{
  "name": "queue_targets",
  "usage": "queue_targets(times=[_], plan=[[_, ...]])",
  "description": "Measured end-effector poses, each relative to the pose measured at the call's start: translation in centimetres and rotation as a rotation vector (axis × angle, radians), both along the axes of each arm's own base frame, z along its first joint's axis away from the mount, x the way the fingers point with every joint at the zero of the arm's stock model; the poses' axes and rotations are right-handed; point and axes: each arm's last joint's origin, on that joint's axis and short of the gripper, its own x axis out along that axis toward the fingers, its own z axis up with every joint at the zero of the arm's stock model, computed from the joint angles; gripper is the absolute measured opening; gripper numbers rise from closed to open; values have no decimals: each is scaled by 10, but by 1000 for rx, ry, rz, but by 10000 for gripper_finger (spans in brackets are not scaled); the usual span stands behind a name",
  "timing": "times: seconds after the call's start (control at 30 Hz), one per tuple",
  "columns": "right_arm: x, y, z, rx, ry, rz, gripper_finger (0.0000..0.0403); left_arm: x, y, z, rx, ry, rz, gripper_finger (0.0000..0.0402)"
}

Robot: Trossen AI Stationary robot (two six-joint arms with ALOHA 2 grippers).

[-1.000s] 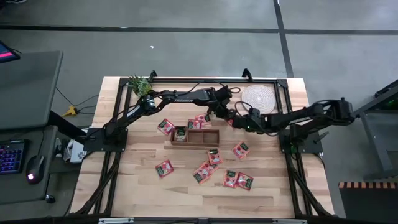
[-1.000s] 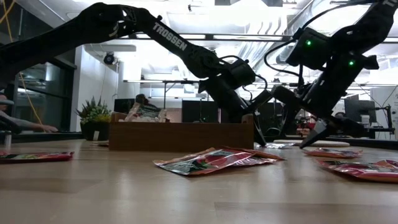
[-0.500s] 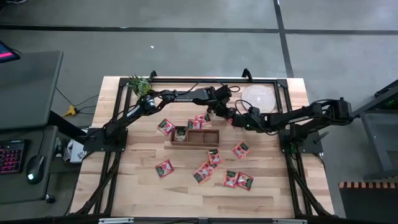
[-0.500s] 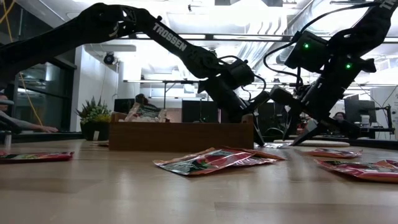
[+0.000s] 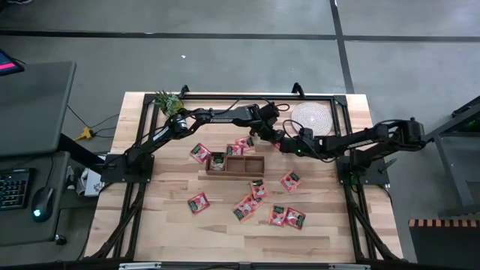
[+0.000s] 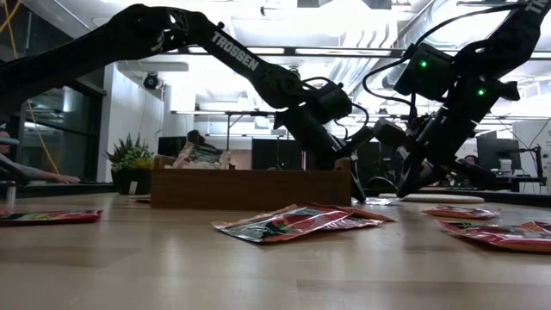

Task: Pick & Place Tea
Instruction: Put the red tea bag into the middle section of the brown wooden organizer

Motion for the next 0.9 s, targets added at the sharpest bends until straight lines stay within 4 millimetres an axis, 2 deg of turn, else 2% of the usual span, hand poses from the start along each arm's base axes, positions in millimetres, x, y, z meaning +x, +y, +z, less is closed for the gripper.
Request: queue_targets(times=[0.4, 0.67, 0.8, 0.9], plan=[[0, 4, 4, -19, 5, 45, 1, -1, 19, 1, -21, -90, -17, 0], [-18, 9, 17, -9, 44, -11, 0, -5, 15, -1, -69, -29, -30, 0], [-19, 10, 23, 16, 16, 21, 1, -4, 14, 0, -45, -28, -20, 0], [-18, 10, 24, 12, 0, 34, 17, -4, 15, 0, -46, -31, -20, 0]])
